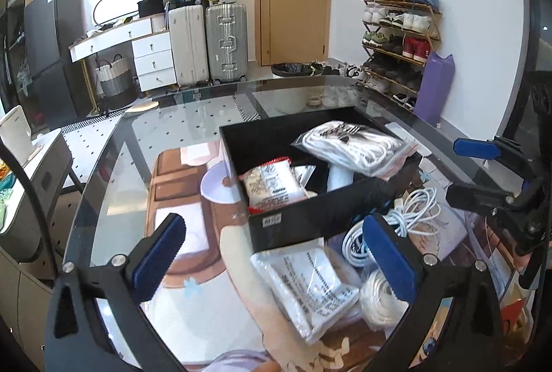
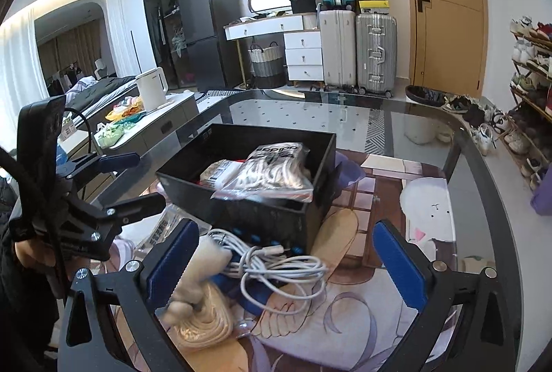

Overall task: Organize soft objects
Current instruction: 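Move both tools back toward the remaining items beside the box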

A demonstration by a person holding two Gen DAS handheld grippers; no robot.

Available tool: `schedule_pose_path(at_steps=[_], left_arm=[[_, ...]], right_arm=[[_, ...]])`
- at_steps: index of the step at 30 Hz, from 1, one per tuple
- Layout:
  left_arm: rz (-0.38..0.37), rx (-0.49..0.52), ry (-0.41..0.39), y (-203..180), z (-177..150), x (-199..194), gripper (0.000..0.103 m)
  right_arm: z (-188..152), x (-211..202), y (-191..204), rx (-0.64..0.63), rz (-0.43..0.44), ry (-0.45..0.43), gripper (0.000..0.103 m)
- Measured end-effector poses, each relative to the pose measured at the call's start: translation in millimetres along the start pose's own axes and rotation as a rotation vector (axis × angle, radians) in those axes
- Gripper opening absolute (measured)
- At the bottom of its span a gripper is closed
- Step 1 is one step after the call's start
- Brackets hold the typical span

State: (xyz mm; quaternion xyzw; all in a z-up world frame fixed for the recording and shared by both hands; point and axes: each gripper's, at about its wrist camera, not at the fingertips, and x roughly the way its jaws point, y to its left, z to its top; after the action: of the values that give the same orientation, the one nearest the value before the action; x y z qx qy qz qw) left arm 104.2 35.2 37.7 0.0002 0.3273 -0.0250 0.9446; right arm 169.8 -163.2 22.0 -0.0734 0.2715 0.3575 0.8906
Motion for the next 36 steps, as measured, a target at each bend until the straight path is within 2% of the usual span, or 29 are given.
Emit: schedule_pose_path(at_steps=[6,15,24,36], left_arm=[[0.022,-0.005,0.01,4,-12,-5,0.103],[0.036,0.0,0.042,6,-27,-5,0.103],[0.033,0.004,0.062,5,-29,-2,0.103],[0.034,0.014,0.074,4,-30,-1,0.103]], right_arm=[[-9,10,1,-0.015,-0.025,0.063,0.102],[-5,2,11,-0.038,-0.018,0.057,0.102],[-6,4,29,-0.069,0.033,0.08,0.102],[-16,20,53,-0.116,0.087,0.161,0.102]])
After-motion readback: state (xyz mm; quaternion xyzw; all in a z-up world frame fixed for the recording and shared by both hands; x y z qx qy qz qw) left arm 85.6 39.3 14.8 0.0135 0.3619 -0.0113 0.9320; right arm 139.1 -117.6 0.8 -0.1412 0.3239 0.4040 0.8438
